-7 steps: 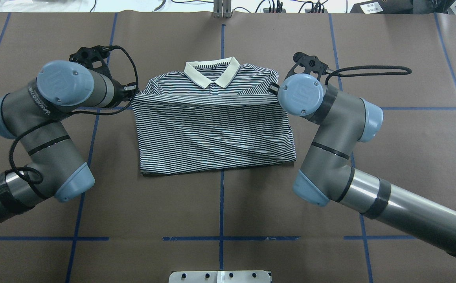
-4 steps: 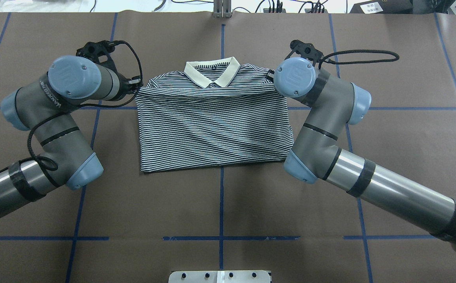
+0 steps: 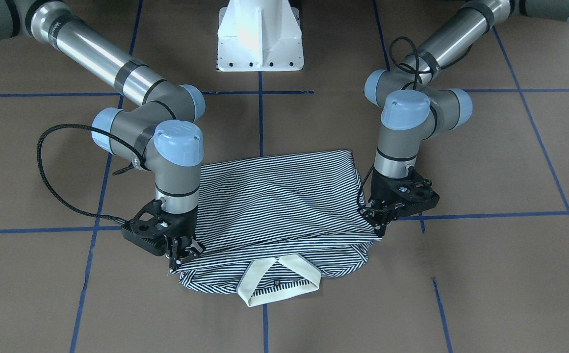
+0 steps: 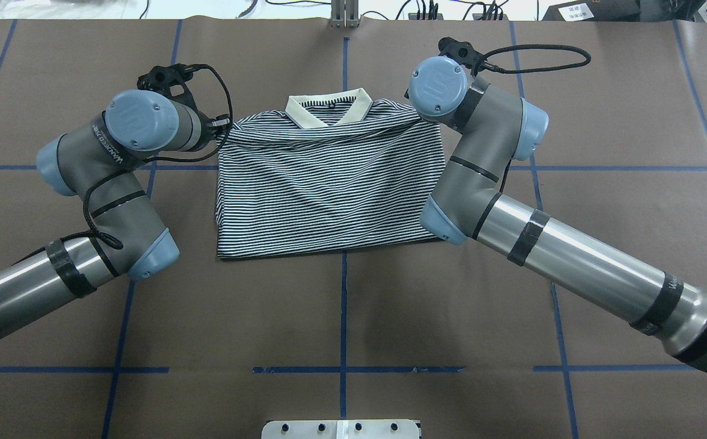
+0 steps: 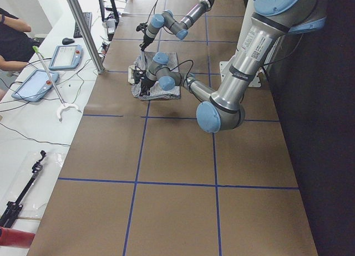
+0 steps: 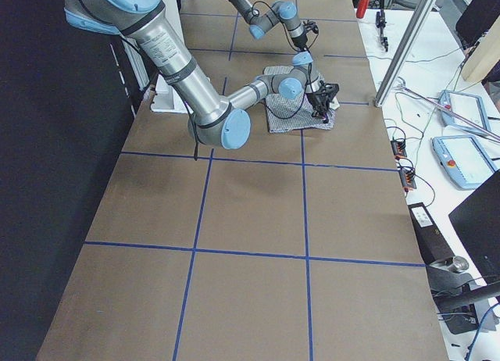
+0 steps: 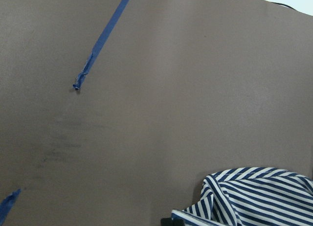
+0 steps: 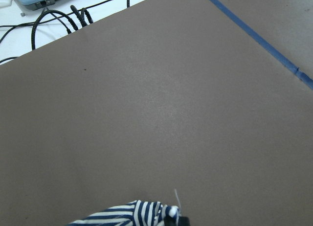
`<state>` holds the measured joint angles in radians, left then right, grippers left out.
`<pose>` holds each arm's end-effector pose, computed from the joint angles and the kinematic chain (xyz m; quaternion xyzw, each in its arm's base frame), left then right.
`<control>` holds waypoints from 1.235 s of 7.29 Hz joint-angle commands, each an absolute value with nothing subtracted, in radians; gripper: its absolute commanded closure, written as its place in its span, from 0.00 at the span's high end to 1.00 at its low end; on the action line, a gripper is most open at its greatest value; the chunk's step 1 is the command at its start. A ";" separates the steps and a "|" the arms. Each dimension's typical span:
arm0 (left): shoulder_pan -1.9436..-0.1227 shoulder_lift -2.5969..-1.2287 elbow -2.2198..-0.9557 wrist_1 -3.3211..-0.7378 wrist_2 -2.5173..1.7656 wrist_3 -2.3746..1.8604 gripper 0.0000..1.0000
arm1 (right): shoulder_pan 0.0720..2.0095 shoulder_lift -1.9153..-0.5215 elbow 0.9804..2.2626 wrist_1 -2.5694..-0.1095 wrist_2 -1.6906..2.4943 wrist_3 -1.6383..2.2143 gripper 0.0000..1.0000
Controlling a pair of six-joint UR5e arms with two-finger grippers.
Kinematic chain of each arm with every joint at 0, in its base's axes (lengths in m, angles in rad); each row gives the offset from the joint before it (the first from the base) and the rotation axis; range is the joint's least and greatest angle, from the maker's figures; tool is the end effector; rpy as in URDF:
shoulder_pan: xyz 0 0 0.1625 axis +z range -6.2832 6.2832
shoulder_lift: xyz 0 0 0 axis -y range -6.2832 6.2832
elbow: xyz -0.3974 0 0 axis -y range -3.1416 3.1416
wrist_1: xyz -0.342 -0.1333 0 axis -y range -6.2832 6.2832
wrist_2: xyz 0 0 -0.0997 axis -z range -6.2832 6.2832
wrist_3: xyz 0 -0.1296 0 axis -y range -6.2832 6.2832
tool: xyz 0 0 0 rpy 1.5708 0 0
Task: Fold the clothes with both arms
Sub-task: 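Lay the hem near the collar and open both grippers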
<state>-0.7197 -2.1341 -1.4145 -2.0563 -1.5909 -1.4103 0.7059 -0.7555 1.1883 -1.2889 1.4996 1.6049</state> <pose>0.4325 -0.5529 0.3668 0.1757 0.3943 -0.2448 0.8682 -0.4858 -0.6013 0.3238 0.1467 -0.3190 0.3502 0.8684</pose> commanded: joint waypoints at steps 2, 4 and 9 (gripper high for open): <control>-0.721 -2.135 -1.398 -2.060 -1.549 -1.385 0.00 | 0.704 -0.738 1.152 -1.285 1.500 1.603 0.00; -0.722 -2.131 -1.378 -2.101 -1.540 -1.381 0.00 | 0.701 -0.736 1.152 -1.285 1.499 1.603 0.32; -0.723 -2.120 -1.388 -2.132 -1.548 -1.384 0.32 | 0.707 -0.760 1.277 -1.290 1.531 1.615 0.54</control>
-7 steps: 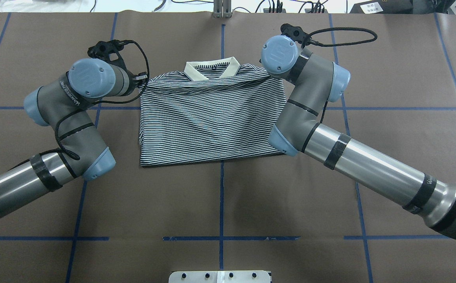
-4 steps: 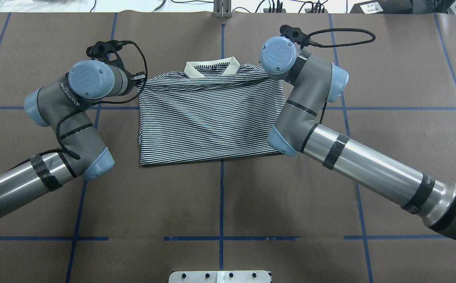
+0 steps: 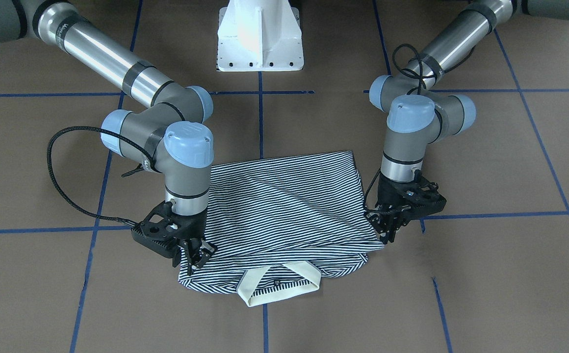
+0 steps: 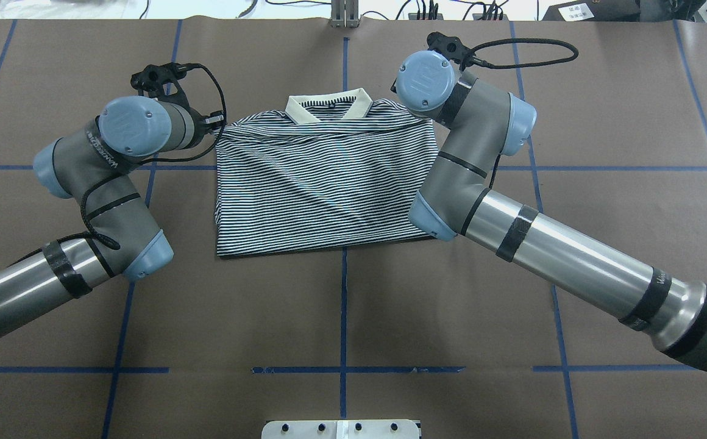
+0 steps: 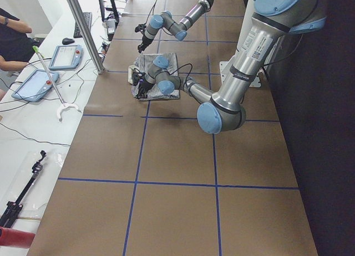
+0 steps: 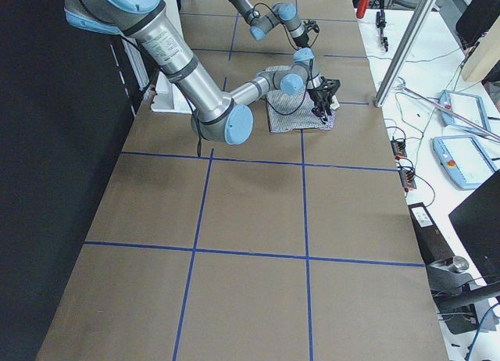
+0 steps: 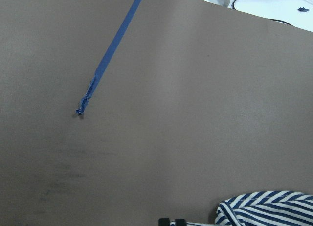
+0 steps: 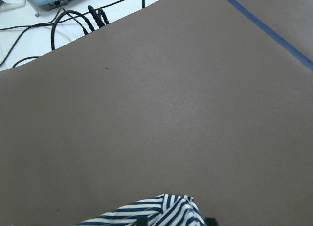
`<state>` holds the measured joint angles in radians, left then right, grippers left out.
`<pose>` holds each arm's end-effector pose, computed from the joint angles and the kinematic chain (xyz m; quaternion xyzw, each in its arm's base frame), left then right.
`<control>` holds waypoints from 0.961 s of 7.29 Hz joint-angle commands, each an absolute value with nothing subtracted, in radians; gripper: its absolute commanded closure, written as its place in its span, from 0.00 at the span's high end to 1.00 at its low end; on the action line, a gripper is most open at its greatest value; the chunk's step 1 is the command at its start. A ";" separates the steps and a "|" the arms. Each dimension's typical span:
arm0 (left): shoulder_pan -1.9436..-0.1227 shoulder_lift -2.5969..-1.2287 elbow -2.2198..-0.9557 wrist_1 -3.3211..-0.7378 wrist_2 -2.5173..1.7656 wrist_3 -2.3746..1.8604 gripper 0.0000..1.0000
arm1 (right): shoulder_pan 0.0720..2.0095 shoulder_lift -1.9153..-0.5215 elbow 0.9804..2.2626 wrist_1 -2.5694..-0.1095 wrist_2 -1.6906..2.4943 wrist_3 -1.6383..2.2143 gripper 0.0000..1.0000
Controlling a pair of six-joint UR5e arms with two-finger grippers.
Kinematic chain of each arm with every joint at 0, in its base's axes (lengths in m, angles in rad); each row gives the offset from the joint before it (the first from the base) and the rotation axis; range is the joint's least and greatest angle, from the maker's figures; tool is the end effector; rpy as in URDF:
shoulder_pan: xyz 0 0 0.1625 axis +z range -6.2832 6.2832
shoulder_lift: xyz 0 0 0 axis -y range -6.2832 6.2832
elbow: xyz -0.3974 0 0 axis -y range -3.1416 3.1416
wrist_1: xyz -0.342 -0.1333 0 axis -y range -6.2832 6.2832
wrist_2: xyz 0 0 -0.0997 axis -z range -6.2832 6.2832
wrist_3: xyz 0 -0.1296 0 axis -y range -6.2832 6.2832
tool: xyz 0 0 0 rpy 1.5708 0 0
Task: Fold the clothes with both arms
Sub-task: 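Move the right gripper down to grasp the folded shirt's near corner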
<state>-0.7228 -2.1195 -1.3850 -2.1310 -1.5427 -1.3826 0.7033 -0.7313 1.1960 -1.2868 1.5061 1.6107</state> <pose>0.4272 -0.5594 0.3788 0.2072 0.3944 -0.2425 0.8618 -0.4900 -0.6013 0.3015 0.1475 -0.3357 0.3488 0.8625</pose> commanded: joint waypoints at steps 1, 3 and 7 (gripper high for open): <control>-0.723 -2.120 -1.393 -2.140 -1.551 -1.388 0.32 | 0.677 -0.911 1.454 -1.286 1.595 1.621 0.56; -0.723 -2.120 -1.405 -2.141 -1.578 -1.388 0.32 | 0.600 -1.062 1.639 -1.290 1.600 1.699 0.62; -0.721 -2.120 -1.402 -2.143 -1.591 -1.390 0.32 | 0.494 -1.172 1.718 -1.289 1.583 1.813 0.67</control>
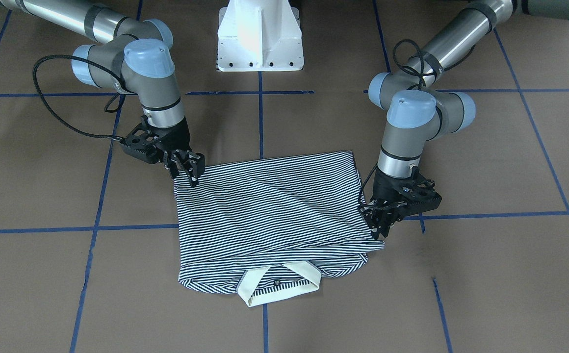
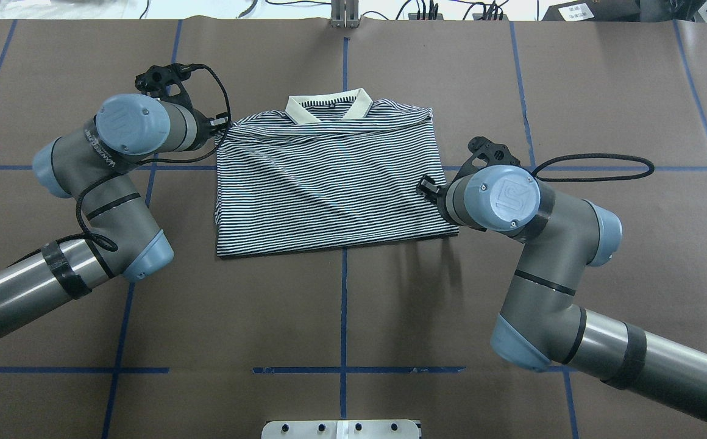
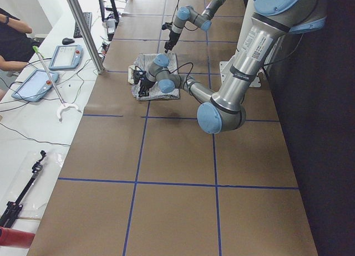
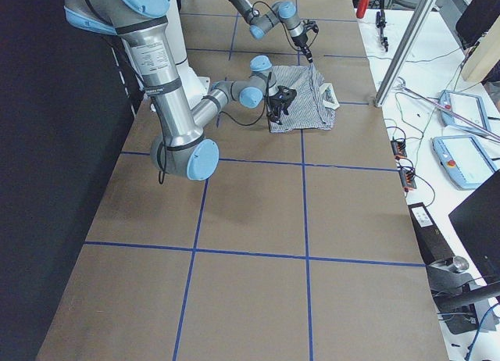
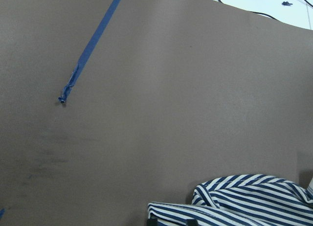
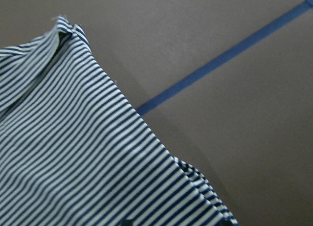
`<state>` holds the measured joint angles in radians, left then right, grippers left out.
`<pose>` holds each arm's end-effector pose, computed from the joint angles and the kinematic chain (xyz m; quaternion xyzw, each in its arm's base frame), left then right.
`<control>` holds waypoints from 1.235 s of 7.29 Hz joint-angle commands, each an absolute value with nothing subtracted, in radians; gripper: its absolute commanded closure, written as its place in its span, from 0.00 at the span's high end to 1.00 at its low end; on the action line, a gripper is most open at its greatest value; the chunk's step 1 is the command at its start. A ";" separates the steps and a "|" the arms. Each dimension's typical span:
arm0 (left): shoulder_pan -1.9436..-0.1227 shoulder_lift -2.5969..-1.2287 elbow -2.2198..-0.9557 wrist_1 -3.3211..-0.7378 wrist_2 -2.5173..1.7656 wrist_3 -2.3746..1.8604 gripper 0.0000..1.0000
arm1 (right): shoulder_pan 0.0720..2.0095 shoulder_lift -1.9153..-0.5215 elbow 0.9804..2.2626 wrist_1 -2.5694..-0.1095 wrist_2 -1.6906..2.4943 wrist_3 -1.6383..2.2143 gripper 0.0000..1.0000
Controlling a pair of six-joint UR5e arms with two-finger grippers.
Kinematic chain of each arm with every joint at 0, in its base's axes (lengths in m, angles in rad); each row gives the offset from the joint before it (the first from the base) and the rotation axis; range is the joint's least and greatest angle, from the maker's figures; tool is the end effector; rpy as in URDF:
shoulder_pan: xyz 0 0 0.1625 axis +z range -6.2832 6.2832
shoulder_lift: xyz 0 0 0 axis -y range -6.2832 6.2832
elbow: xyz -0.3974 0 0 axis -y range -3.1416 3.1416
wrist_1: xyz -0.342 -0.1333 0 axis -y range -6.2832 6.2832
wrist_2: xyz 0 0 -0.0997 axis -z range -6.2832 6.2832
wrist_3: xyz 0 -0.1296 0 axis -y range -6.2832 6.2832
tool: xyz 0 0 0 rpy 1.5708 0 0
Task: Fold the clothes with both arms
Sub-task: 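Move the right gripper down to grasp the folded shirt's near corner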
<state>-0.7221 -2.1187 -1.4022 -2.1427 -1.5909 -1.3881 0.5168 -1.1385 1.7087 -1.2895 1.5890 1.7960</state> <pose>0.4300 -0.5529 0.3692 0.1921 0.4157 -0.2324 0.8581 -0.4722 -0.4190 0.3491 0.0518 -0.4098 0.3267 0.8501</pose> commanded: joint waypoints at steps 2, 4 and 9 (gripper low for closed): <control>-0.721 -2.121 -1.404 -2.143 -1.591 -1.391 0.32 | 0.489 -1.192 1.715 -1.287 1.583 1.813 0.64; -0.721 -2.120 -1.404 -2.143 -1.591 -1.390 0.32 | 0.483 -1.184 1.707 -1.287 1.583 1.815 0.30; -0.721 -2.118 -1.402 -2.143 -1.591 -1.388 0.32 | 0.448 -1.280 1.867 -1.292 1.579 1.816 0.00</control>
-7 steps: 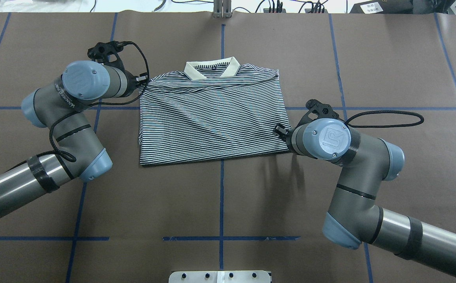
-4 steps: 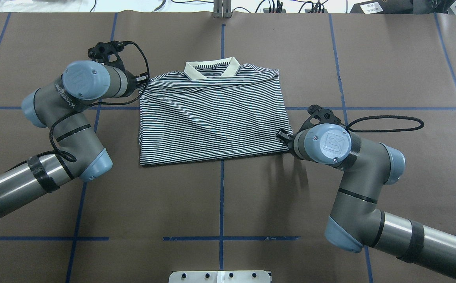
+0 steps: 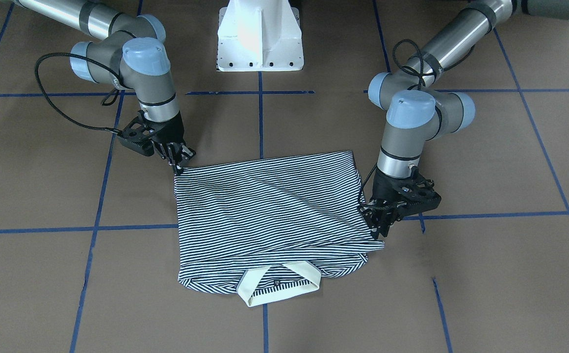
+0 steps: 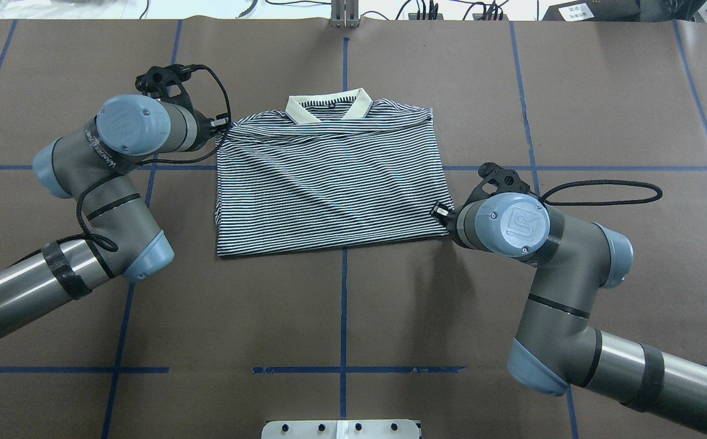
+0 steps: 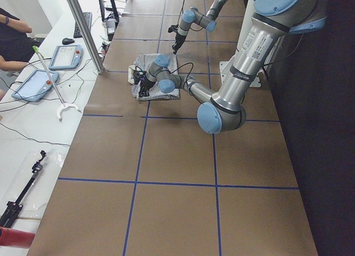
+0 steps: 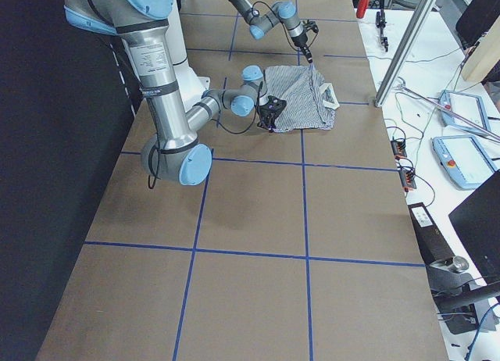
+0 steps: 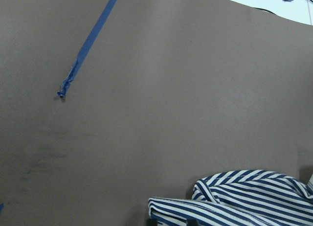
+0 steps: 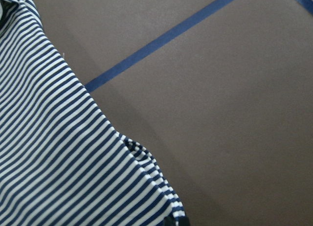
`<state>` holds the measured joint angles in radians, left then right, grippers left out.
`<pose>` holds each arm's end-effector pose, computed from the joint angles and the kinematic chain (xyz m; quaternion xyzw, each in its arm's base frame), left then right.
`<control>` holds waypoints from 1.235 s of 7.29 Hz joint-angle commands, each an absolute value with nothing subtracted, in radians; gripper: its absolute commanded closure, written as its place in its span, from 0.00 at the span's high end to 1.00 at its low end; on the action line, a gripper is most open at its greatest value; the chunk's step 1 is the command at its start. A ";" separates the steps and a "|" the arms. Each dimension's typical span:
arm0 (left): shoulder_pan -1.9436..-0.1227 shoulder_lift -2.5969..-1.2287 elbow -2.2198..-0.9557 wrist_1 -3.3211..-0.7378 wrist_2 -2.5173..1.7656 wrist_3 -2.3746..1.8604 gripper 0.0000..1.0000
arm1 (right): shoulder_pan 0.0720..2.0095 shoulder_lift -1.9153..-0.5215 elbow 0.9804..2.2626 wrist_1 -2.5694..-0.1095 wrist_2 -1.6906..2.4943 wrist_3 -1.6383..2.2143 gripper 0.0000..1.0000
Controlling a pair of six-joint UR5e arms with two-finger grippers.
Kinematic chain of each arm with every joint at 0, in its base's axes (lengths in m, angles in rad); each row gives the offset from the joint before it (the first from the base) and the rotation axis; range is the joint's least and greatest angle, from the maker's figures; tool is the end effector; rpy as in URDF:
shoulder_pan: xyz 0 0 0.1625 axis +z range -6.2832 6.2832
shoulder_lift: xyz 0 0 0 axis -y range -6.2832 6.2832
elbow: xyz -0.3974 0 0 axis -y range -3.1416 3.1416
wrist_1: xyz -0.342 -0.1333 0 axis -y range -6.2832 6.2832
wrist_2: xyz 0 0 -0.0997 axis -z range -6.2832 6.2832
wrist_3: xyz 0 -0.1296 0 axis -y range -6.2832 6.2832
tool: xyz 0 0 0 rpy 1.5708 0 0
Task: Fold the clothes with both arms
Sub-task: 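Move the right gripper down to grasp the folded shirt's near corner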
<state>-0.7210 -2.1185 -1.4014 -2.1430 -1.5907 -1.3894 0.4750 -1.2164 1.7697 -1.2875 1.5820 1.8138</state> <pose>0.4306 -0.5525 0.3696 0.1915 0.4156 -0.2326 0.8582 -0.4661 -0.3879 0.3683 0.0419 -0.4041 0.3189 0.8563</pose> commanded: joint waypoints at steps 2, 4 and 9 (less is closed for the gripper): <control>-0.721 -2.121 -1.407 -2.143 -1.591 -1.391 0.32 | 0.384 -1.333 1.959 -1.311 1.500 1.833 0.00; -0.723 -2.120 -1.407 -2.143 -1.591 -1.396 0.32 | 0.368 -1.322 1.995 -1.437 1.397 1.833 0.00; -0.723 -2.120 -1.465 -2.140 -1.595 -1.408 0.32 | 0.353 -1.325 2.164 -1.670 1.316 1.832 0.00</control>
